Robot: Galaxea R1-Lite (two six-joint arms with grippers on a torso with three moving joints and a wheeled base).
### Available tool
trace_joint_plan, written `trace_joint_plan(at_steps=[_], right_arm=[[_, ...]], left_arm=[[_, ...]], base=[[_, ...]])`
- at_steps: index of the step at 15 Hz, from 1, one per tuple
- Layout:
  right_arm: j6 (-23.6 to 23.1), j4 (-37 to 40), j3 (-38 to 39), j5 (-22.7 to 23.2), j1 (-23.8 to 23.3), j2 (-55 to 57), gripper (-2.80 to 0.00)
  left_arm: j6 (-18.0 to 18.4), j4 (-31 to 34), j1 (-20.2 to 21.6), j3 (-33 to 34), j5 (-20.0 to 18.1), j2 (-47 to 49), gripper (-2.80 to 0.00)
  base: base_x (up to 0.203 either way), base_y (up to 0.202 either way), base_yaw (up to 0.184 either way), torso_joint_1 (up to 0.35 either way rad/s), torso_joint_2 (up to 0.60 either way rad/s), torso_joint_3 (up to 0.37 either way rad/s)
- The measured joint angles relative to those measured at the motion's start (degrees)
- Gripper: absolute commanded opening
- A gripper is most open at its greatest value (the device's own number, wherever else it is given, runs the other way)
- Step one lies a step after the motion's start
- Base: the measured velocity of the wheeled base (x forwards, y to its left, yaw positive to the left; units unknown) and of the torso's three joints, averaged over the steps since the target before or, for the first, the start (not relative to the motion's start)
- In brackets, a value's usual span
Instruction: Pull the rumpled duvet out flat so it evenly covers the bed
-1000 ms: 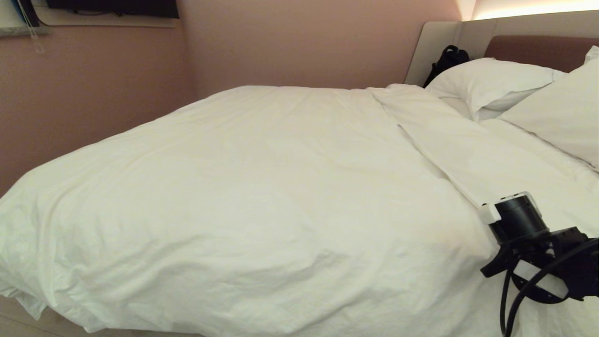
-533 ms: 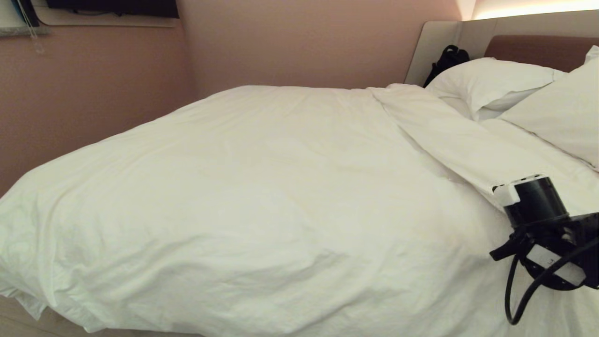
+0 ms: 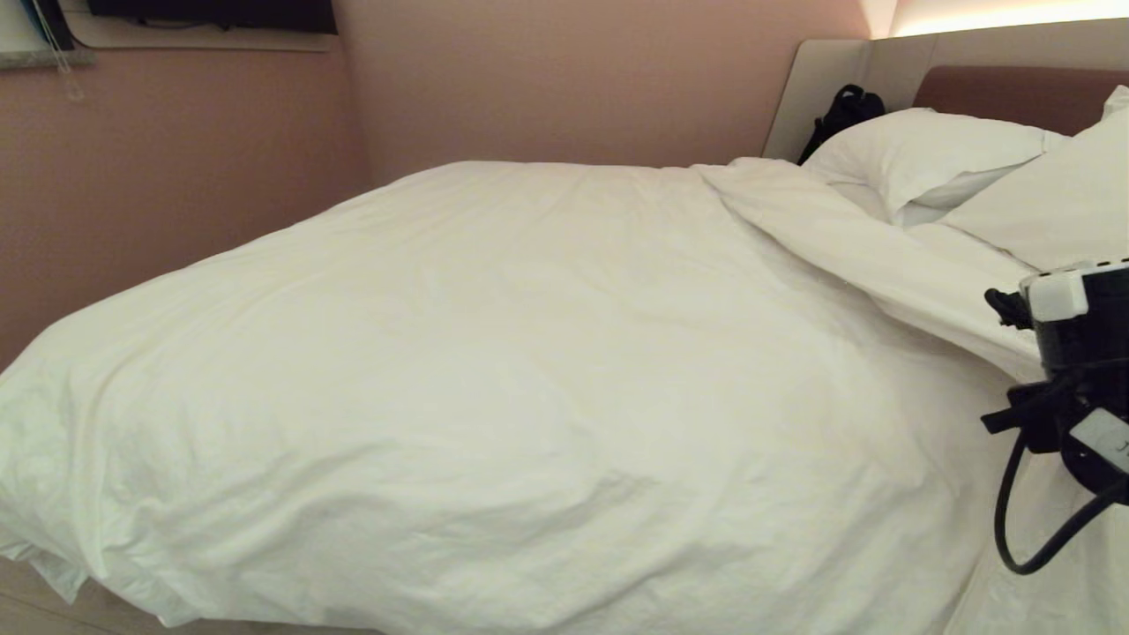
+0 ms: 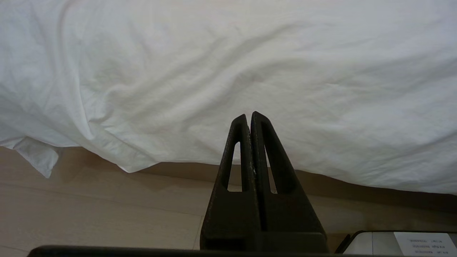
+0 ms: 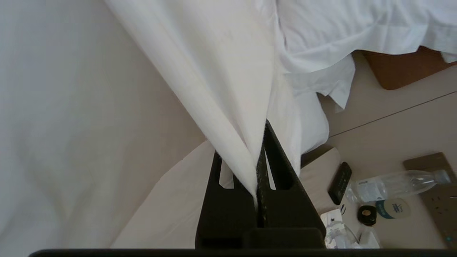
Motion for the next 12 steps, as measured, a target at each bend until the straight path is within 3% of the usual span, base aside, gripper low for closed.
trace_joint_plan(at_steps=[7, 12], right_arm=[[-1.73, 0.05, -0.03, 0.9, 0.69, -2.2, -2.8], [-0.4, -0.33, 0.12, 6.13, 2.86, -0.91, -2.8]], left_arm=[[0.02, 0.0, 0.0, -0.01, 0.02, 0.0, -2.8], [0.0, 0.0, 0.0, 0.0, 0.02, 0.0, -2.8]], base=[[0.0, 0.0, 0.0, 0.0, 0.0, 0.0], [0.0, 0.0, 0.0, 0.0, 0.0, 0.0]])
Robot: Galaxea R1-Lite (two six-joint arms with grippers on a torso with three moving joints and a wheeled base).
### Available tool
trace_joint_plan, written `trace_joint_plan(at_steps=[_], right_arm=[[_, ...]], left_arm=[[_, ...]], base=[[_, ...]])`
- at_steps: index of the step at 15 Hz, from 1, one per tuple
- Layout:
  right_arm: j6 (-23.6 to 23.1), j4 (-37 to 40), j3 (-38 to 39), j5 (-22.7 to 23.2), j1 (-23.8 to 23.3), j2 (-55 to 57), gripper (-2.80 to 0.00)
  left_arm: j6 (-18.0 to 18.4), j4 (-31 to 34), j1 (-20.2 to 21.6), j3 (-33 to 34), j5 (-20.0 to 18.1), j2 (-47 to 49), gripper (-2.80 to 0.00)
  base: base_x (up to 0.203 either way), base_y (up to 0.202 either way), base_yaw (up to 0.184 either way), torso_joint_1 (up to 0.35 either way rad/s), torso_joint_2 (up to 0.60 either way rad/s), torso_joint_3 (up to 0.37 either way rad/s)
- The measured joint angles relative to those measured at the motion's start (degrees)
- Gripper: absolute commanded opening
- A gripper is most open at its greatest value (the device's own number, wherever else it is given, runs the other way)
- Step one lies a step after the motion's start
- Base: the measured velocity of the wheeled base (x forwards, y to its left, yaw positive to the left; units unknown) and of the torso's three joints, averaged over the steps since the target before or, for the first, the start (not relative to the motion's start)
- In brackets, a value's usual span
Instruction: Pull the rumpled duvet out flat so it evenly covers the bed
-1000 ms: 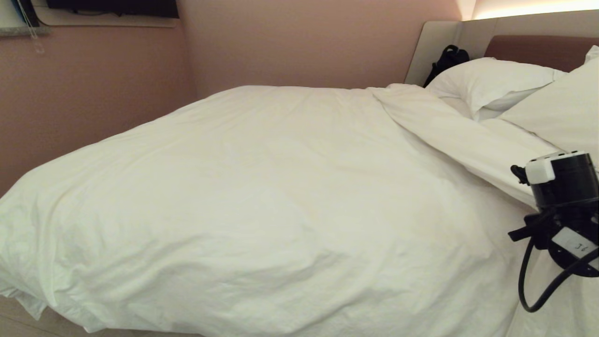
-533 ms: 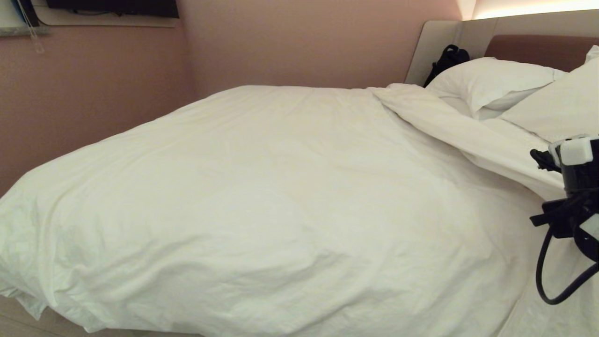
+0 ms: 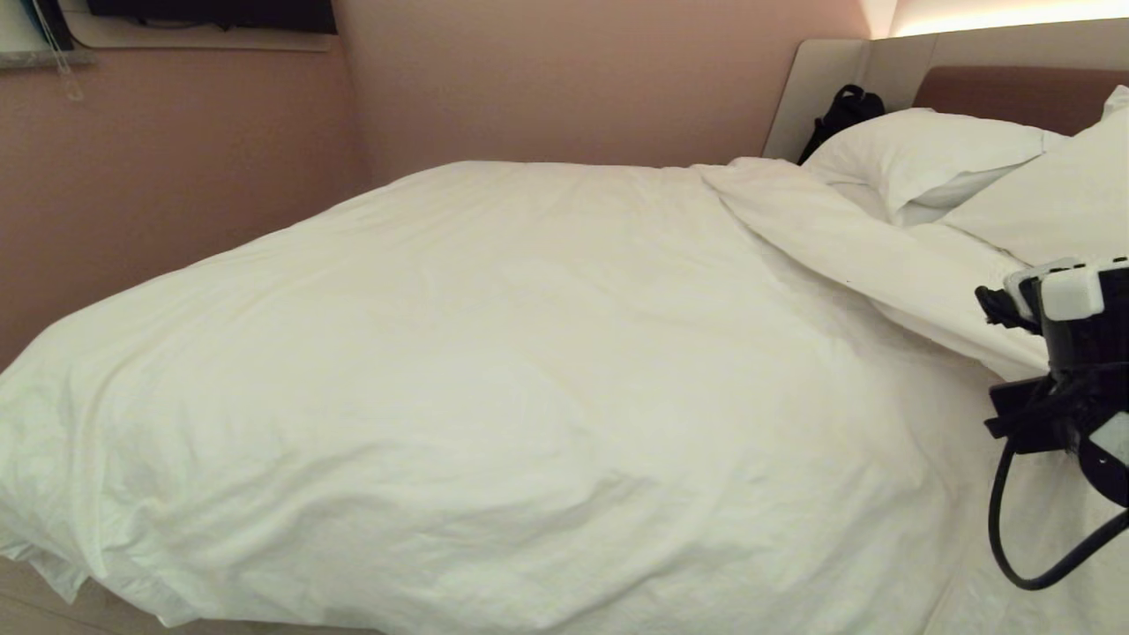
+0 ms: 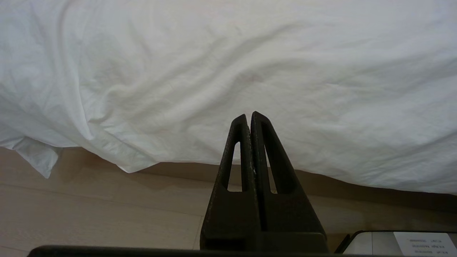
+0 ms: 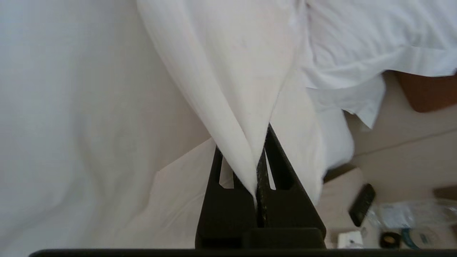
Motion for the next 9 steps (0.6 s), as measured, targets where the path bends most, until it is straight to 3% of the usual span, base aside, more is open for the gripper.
trace_joint_plan(at_steps=[9], right_arm=[[5.43, 0.6, -0.28, 13.46, 3.06, 2.59, -2.8]], left_arm=[[0.0, -0.02, 0.0, 0.0, -0.02, 0.0, -2.8]], base=[[0.0, 0.0, 0.0, 0.0, 0.0, 0.0]])
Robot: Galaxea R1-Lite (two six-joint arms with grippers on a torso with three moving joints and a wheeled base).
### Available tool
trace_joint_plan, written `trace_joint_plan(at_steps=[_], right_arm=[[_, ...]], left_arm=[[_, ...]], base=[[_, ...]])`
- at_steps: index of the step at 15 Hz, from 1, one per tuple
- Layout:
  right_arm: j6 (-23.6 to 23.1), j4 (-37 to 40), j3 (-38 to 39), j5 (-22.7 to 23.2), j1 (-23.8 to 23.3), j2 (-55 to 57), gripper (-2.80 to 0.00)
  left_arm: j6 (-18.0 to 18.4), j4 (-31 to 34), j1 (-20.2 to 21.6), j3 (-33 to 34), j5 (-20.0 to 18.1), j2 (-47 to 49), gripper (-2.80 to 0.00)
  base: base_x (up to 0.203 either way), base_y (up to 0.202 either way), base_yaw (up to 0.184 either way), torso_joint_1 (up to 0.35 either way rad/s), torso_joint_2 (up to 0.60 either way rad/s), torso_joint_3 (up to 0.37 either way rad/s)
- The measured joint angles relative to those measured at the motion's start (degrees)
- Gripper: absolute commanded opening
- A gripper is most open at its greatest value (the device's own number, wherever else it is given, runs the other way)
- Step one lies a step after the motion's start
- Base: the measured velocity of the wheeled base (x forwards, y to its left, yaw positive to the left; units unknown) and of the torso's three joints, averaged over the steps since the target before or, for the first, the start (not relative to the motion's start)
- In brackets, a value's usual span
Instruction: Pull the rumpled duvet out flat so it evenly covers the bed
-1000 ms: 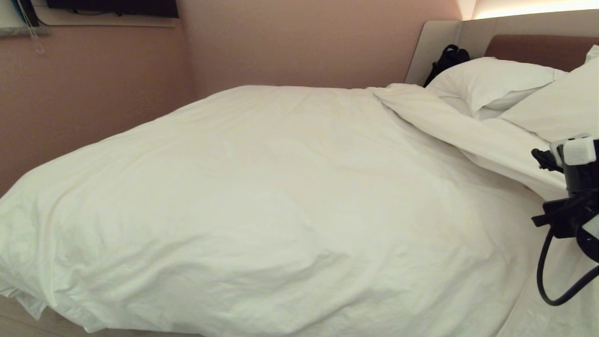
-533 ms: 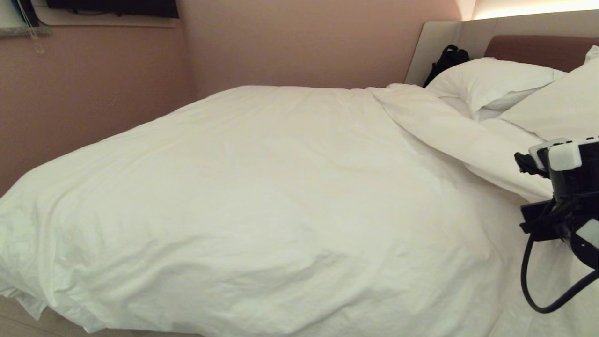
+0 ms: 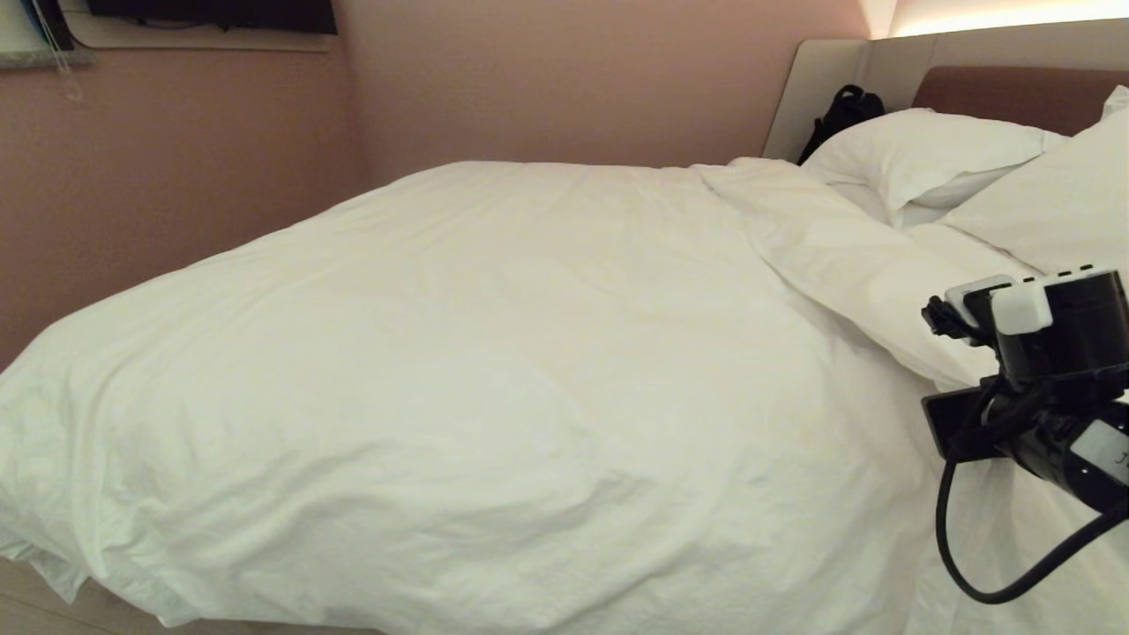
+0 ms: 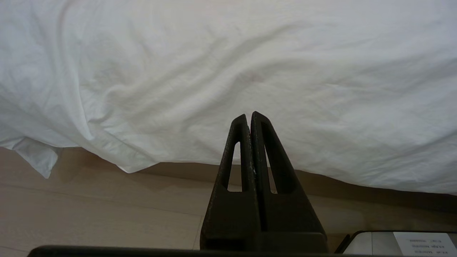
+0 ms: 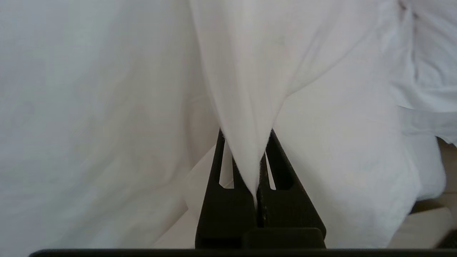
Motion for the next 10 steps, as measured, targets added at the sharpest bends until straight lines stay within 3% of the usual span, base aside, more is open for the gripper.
trace_joint_plan(at_steps=[10], right_arm=[[0.15, 2.67, 7.06, 5.91, 0.45, -0.02, -2.8]], left_arm=[[0.02, 0.02, 0.0, -0.01, 0.0, 0.0, -2.8]], base=[[0.0, 0.0, 0.0, 0.0, 0.0, 0.0]])
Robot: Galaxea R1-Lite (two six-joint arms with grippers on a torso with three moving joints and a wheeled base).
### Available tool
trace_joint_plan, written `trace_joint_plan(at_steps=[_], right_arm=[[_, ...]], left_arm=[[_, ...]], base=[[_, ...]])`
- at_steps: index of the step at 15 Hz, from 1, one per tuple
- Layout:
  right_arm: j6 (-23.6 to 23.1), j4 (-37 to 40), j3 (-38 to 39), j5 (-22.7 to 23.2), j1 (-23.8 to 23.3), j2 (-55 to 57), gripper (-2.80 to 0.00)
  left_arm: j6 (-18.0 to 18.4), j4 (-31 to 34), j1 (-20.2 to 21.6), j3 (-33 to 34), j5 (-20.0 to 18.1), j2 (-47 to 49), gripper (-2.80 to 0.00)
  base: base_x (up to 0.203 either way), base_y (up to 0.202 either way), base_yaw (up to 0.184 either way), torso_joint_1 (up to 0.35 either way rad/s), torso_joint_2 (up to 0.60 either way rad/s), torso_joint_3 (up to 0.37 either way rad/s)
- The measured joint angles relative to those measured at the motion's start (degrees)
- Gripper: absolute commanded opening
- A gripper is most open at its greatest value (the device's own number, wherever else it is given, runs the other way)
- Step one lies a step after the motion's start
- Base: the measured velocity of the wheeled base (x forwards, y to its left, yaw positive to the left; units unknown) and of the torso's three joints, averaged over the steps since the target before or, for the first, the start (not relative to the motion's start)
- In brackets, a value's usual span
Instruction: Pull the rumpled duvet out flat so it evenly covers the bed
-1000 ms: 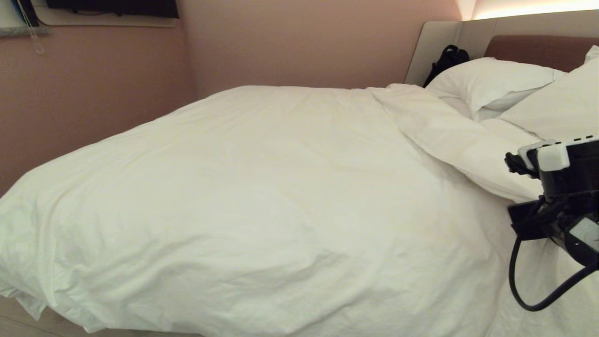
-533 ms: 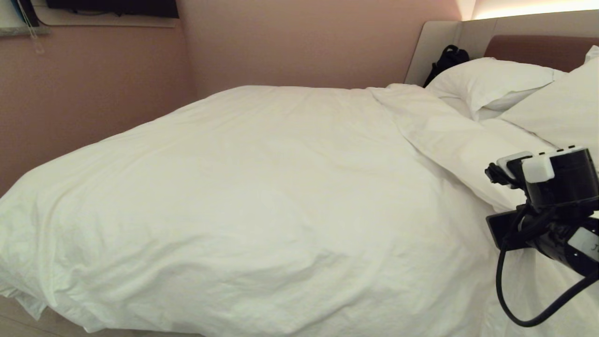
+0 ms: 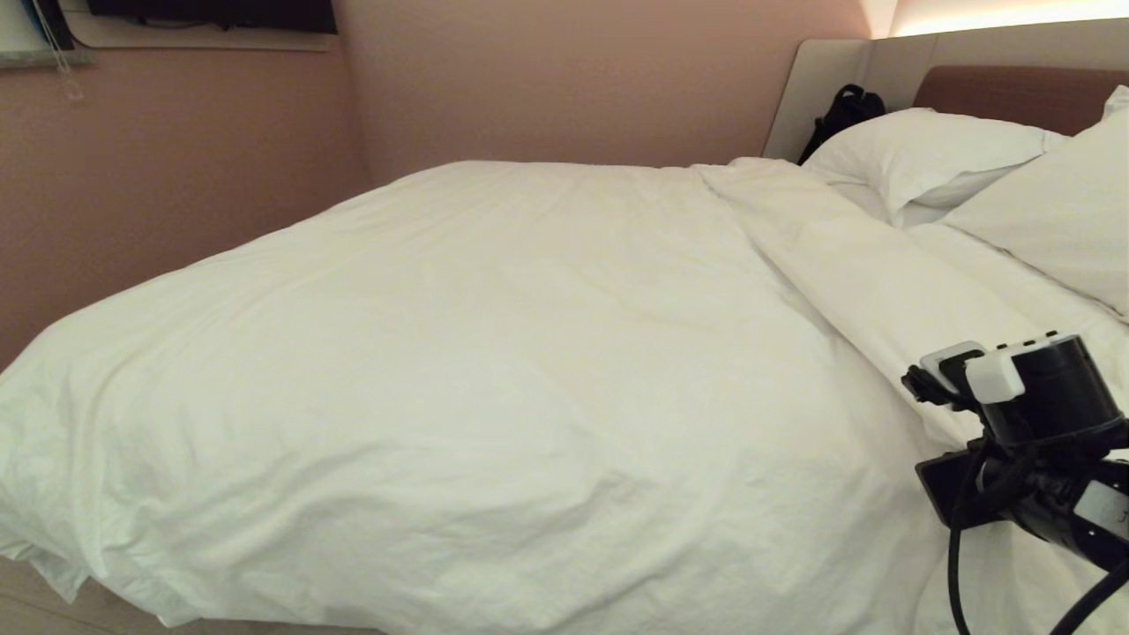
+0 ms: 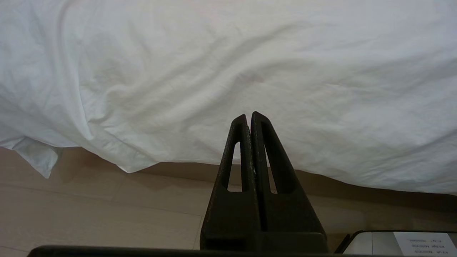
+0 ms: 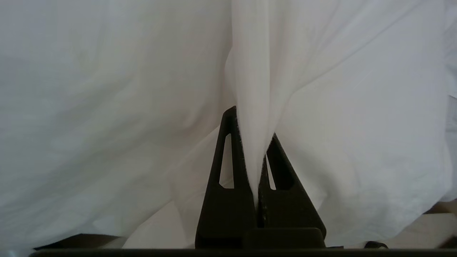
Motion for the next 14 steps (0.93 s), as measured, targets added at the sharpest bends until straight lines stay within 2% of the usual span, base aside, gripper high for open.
trace_joint_plan(at_steps=[4, 7, 10, 14], right_arm=[[0.0, 0.02, 1.68, 3.79, 0.37, -0.97, -2.8], [-0.05, 0.17, 2.04, 5.97, 2.7, -2.22, -2.8], [0.07, 0.17, 2.29, 6.58, 5.79, -3.22, -2.8], [0.16, 0.13, 1.01, 6.73, 6.61, -3.72, -2.8]], left_arm=[[0.0, 0.0, 0.0, 0.01, 0.0, 0.0, -2.8], [0.0, 0.0, 0.0, 0.0, 0.0, 0.0, -2.8], [0.0, 0.0, 0.0, 0.01, 0.0, 0.0, -2.8], [0.0, 0.0, 0.0, 0.0, 0.0, 0.0, -2.8]], base=[[0.0, 0.0, 0.0, 0.0, 0.0, 0.0], [0.0, 0.0, 0.0, 0.0, 0.0, 0.0], [0.0, 0.0, 0.0, 0.0, 0.0, 0.0], [0.0, 0.0, 0.0, 0.0, 0.0, 0.0]])
